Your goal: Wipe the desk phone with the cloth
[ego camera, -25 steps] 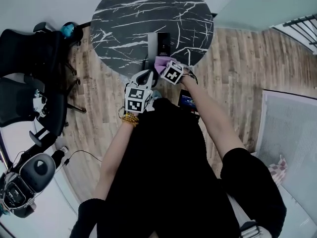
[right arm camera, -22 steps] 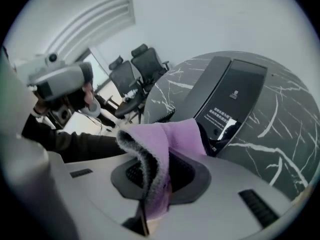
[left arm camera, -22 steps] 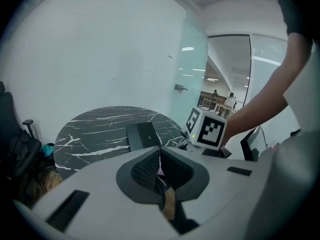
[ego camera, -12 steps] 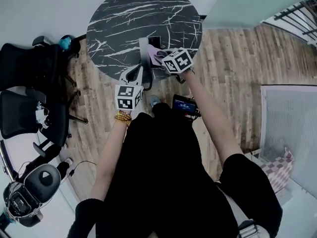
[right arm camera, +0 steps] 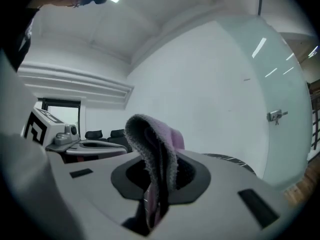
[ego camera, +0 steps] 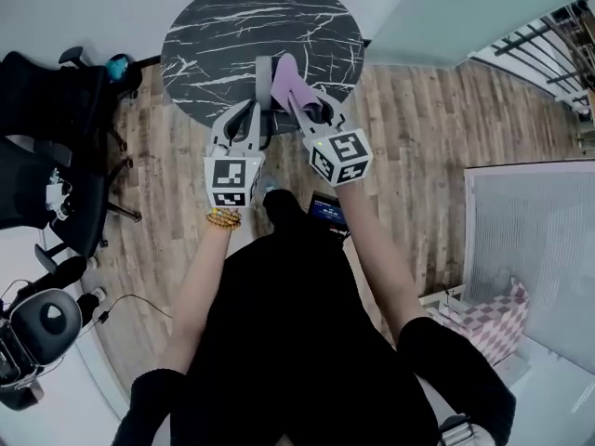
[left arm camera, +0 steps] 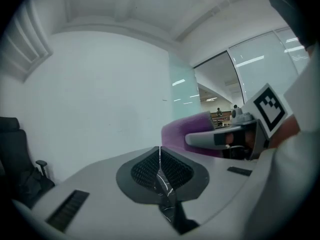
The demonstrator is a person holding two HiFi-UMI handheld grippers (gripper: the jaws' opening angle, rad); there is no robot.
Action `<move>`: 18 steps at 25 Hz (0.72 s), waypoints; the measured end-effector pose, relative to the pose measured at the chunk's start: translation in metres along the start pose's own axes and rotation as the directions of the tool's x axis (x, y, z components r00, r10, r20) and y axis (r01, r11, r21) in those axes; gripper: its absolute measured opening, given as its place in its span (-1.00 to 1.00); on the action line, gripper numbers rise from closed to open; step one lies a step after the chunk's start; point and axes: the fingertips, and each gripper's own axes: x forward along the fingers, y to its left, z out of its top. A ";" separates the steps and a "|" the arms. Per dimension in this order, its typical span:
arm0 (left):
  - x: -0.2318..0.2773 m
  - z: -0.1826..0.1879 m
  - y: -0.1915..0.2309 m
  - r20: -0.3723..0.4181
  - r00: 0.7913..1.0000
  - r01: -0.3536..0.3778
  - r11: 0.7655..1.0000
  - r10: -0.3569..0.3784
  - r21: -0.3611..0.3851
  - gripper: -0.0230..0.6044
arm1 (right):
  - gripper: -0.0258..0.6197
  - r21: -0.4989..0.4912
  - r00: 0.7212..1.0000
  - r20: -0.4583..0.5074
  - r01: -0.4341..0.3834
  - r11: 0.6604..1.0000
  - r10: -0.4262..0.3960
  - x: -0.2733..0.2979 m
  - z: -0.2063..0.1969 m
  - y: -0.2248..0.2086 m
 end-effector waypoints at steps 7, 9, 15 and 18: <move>-0.087 -0.023 -0.062 0.028 0.999 -0.026 0.999 0.025 0.042 -0.86 | -0.74 -0.159 0.996 0.044 0.080 0.984 -0.074 -0.109 -0.024 0.063; -0.109 -0.038 -0.081 0.015 1.000 -0.023 1.000 0.023 0.014 -0.86 | -0.74 -0.140 0.996 0.036 0.091 0.986 -0.087 -0.136 -0.038 0.077; -0.165 -0.080 -0.131 -0.028 1.000 0.004 1.000 -0.005 -0.031 -0.86 | -0.74 -0.078 0.993 -0.001 0.121 0.990 -0.121 -0.209 -0.080 0.106; -0.181 -0.090 -0.148 -0.041 0.999 0.023 0.999 -0.024 -0.026 -0.86 | -0.74 -0.044 0.989 -0.017 0.149 0.988 -0.150 -0.235 -0.097 0.109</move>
